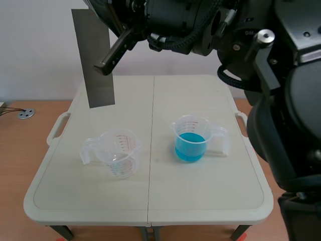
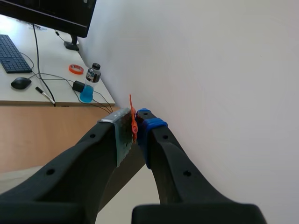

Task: Hold the metal plate by the orange handle, dip it into the blue solution, take it out and point at it, then put the plate back in the beaker on the left.
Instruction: 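Put the plate into the left beaker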

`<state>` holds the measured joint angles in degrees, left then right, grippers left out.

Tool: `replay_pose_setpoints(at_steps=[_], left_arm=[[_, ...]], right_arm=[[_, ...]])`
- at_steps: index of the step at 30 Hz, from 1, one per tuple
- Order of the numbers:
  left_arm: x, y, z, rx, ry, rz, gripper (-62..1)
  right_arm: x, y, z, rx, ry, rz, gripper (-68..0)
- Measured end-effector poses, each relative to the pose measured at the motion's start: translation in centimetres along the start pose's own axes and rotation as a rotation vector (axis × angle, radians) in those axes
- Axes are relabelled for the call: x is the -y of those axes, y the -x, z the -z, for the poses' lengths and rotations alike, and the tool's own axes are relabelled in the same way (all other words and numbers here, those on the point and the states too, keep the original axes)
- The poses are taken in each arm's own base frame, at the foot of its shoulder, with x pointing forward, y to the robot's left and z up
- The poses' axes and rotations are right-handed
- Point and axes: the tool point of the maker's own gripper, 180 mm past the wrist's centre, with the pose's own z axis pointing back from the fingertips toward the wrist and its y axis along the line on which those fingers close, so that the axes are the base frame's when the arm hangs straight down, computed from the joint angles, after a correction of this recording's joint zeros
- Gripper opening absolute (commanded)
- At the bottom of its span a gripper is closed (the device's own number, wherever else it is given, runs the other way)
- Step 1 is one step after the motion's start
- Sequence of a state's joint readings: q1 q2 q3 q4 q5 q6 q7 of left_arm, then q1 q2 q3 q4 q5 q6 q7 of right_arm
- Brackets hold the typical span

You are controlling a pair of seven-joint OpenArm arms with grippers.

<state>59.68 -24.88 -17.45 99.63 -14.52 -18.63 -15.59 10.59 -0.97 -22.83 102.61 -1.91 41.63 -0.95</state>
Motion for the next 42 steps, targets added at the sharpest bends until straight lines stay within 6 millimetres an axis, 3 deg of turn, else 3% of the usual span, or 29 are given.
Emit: replay_pose_setpoints(at_steps=[12, 42], left_arm=[[0.1, 0.2, 0.0, -0.010, 0.005, 0.016, -59.4], [0.1, 0.4, 0.0, -0.021, 0.005, 0.016, -59.4]], right_arm=[[-1.5, 2.6, 1.2, -0.049, -0.032, 0.075, -66.2], [-4.2, 9.1, 1.2, -0.140, -0.081, 0.216, -66.2]])
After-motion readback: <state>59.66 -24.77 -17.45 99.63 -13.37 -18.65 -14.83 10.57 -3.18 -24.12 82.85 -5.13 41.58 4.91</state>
